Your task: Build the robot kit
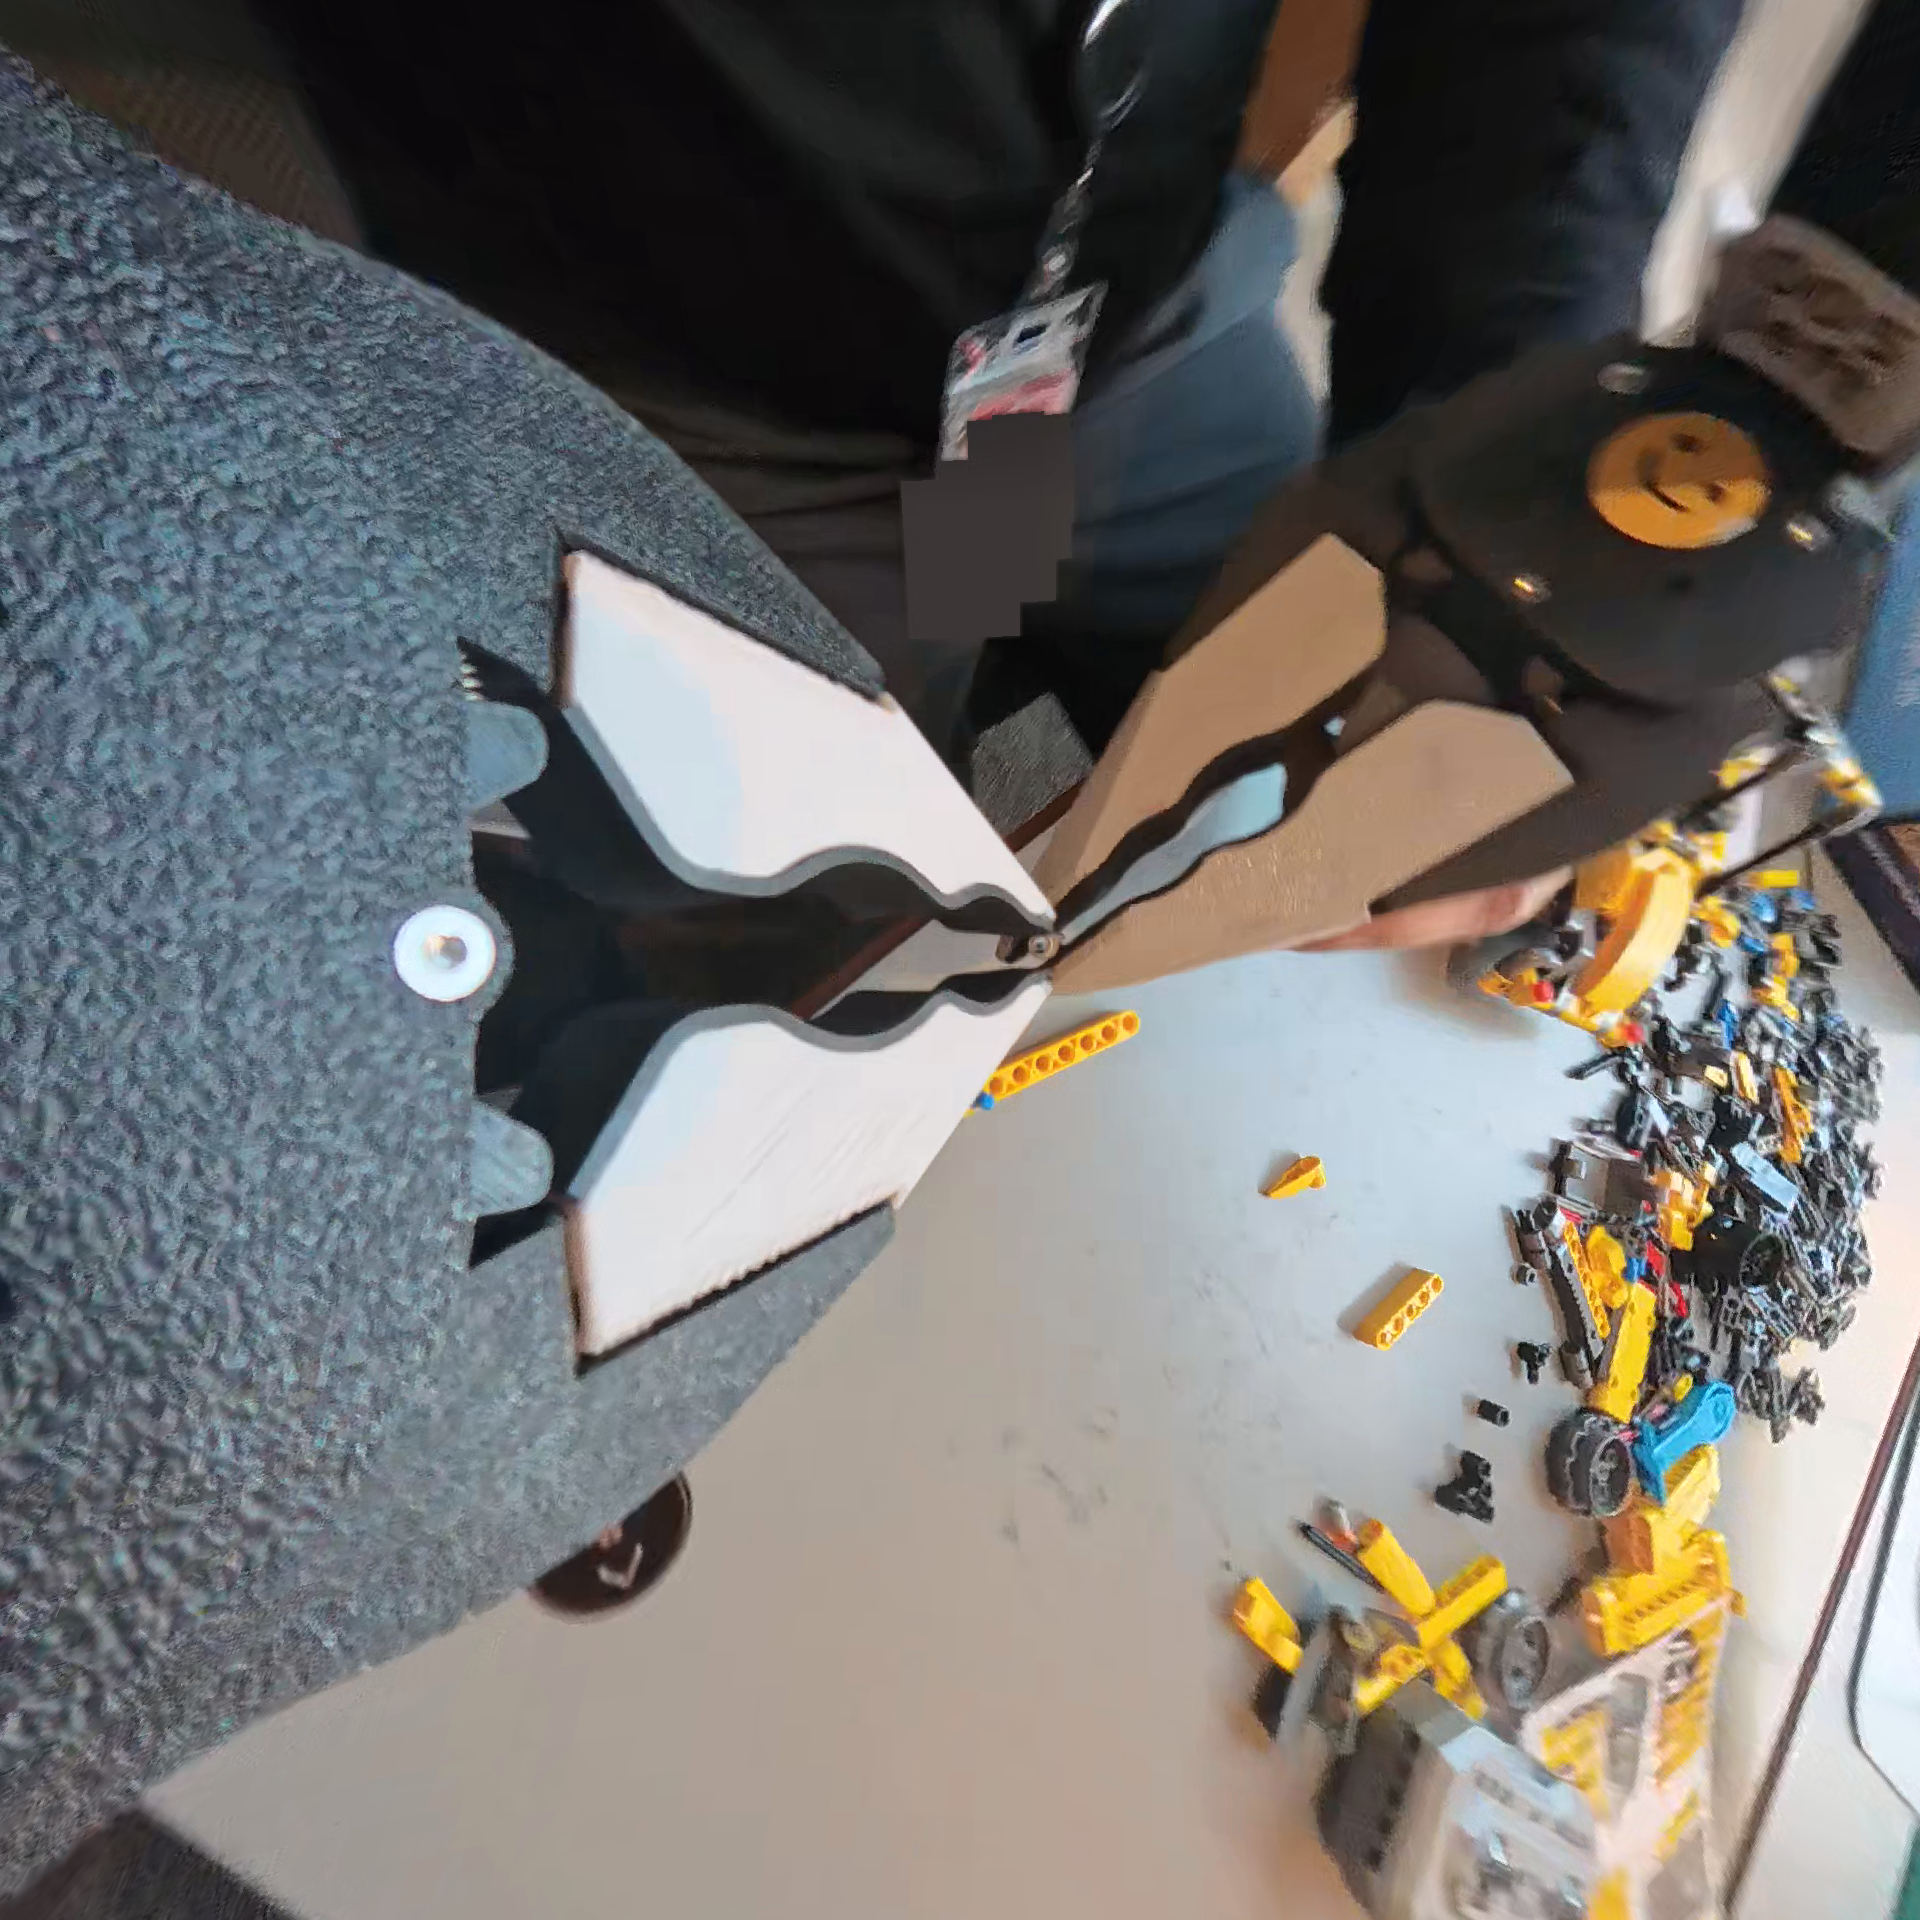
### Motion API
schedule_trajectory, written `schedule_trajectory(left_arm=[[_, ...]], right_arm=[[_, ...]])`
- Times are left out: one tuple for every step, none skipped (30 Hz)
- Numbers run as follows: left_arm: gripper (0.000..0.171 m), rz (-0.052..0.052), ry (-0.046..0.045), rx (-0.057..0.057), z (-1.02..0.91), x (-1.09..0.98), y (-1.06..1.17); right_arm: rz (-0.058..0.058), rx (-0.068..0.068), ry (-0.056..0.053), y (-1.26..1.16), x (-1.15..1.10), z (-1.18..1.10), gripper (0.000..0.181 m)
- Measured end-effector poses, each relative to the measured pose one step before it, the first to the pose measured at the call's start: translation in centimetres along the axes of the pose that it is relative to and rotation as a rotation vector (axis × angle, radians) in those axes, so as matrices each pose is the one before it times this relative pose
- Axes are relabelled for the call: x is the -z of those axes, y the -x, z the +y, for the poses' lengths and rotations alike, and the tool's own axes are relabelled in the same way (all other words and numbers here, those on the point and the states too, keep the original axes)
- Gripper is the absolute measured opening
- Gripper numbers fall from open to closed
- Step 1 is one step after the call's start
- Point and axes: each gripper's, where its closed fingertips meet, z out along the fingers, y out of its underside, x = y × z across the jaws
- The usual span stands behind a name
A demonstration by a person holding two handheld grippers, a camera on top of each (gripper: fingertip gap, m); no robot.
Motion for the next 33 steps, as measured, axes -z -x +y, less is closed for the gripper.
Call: schedule_trajectory(left_arm=[[0.0,-0.0342,-0.00748,-0.0199,-0.095,-0.002,0.067],[0.0,-0.0327,-0.012,-0.0159,-0.174,0.012,0.081],[0.0,-0.0317,-0.00775,-0.0128,-0.106,0.005,0.132],[0.0,-0.0298,-0.00558,-0.0099,-0.092,0.001,0.161],[0.0,-0.0263,-0.00454,-0.0073,-0.091,0.008,0.169],[0.0,-0.0206,-0.00314,-0.0084,-0.069,0.001,0.123],[0.0,-0.0171,0.00035,-0.0104,-0.029,-0.016,0.09],[0.0,-0.0126,0.00605,-0.0108,0.057,-0.051,0.039],[0.0,-0.0113,0.00725,-0.0119,0.075,-0.087,0.007],[0.001,-0.0229,0.00285,-0.014,0.01,-0.069,0.157],[0.001,-0.0279,0.00178,-0.0141,-0.024,-0.044,0.226],[0.001,-0.0198,0.00664,-0.0115,0.025,-0.043,0.129],[0.001,-0.0172,0.00856,-0.0097,0.074,-0.04,0.12],[0.001,-0.0162,0.00261,-0.0094,0.024,-0.004,0.123],[0.001,-0.0103,-0.00234,-0.0061,-0.011,0.028,0.043],[0.001,-0.0048,-0.00126,-0.0011,0.008,0.023,-0.023],[0.001,-0.0069,0.00048,-0.0011,0.038,0.026,0.033],[0.001,-0.0117,-0.00057,-0.0066,-0.003,0.041,0.083],[0.0,-0.009,-0.00044,-0.0104,-0.022,0.033,0.023],[0.001,-0.0051,0.00049,-0.0098,-0.024,0.003,-0.05],[0.001,-0.0107,0.00113,-0.0115,-0.025,-0.008,0.023],[0.001,-0.0082,0.00159,-0.0143,-0.014,-0.016,-0.025],[0.001,-0.0035,0.00178,-0.0118,-0.015,-0.032,-0.1],[0.001,-0.0095,0.00296,-0.0091,0.021,-0.019,0.002],[0.001,-0.0116,0.00147,-0.0073,0.014,-0.013,0.057],[0.001,-0.0085,0.00013,-0.0026,0.005,-0.001,0.04],[0.001,-0.0079,0.0004,-0.0007,0.01,0.001,0.048],[0.001,-0.0098,0.00279,-0.0029,0.057,-0.01,0.099],[0.001,-0.007,0.00201,-0.0033,0.039,-0.003,0.066],[0.001,-0.0022,0.00073,-0.0004,0.009,0.001,0.021],[0.001,-0.0048,0.00141,0.0006,0.013,0.012,0.07],[0.001,-0.008,0.00202,0.0003,0.015,0.0,0.13],[0.001,-0.0023,0.00097,0.0014,0.001,-0.004,0.056]], right_arm=[[-0.0116,-0.0633,-0.0185,-0.174,0.033,-0.064,0.009],[-0.0158,-0.0595,-0.0195,-0.097,0.037,-0.1,0.011],[-0.0158,-0.0539,-0.0178,-0.069,0.03,-0.111,0.011],[-0.0119,-0.0441,-0.0136,-0.055,0.043,-0.082,0.011],[-0.0069,-0.0296,-0.0106,-0.039,0.044,-0.08,0.012],[0.0004,-0.0211,-0.0036,-0.078,0.038,-0.019,0.011],[-0.0015,-0.0131,-0.0021,0.02,-0.005,-0.038,0.011],[-0.006,-0.013,-0.0021,0.104,-0.036,-0.058,0.01],[-0.0074,-0.0185,0.0037,0.104,-0.09,0.007,0.01],[-0.0047,-0.0178,0.0029,0.042,-0.108,0.002,0.01],[0.0034,-0.0141,-0.0027,-0.105,-0.049,-0.055,0.01],[0.0011,-0.0116,-0.0024,-0.087,-0.027,-0.029,0.01],[-0.0054,-0.013,-0.0046,0.005,-0.014,-0.064,0.009],[-0.0027,-0.0094,-0.0021,-0.007,-0.015,-0.001,0.008],[0.0002,-0.0089,-0.0032,-0.04,-0.031,0.009,0.007],[-0.0015,-0.0105,-0.0081,-0.008,-0.016,-0.062,0.007],[-0.0061,-0.0089,-0.0088,0.048,0.001,-0.086,0.007],[-0.0008,-0.0081,-0.0073,-0.064,0.036,-0.073,0.006],[0.0017,-0.0066,-0.0068,-0.109,0.051,-0.087,0.006],[-0.0058,-0.005,-0.0075,0.044,0.022,-0.101,0.006],[-0.0086,-0.0038,-0.0071,0.121,0.001,-0.093,0.005],[-0.0026,-0.0025,0.0011,0.048,-0.029,0.019,0.004],[0.0035,0.0017,-0.0015,0.0,-0.027,-0.016,0.003],[0.0041,0.0032,-0.0007,-0.004,0.01,-0.007,0.003],[0.0023,-0.0008,0.0014,-0.019,0.033,-0.003,0.004],[-0.0005,-0.001,-0.0019,0.003,0.055,-0.039,0.006],[0.0032,-0.0014,-0.0065,-0.071,0.086,-0.079,0.006],[0.0003,-0.0036,-0.0031,-0.054,0.082,-0.03,0.007],[-0.0029,-0.004,-0.0004,-0.002,0.069,0.02,0.008],[-0.0009,-0.0041,-0.0019,-0.023,0.046,-0.003,0.009],[-0.0011,-0.0023,-0.0018,0.011,0.014,-0.002,0.01],[-0.0012,0.0004,0.0,0.036,-0.031,0.025,0.01],[0.0006,0.0012,0.0018,0.024,-0.056,0.046,0.01]])
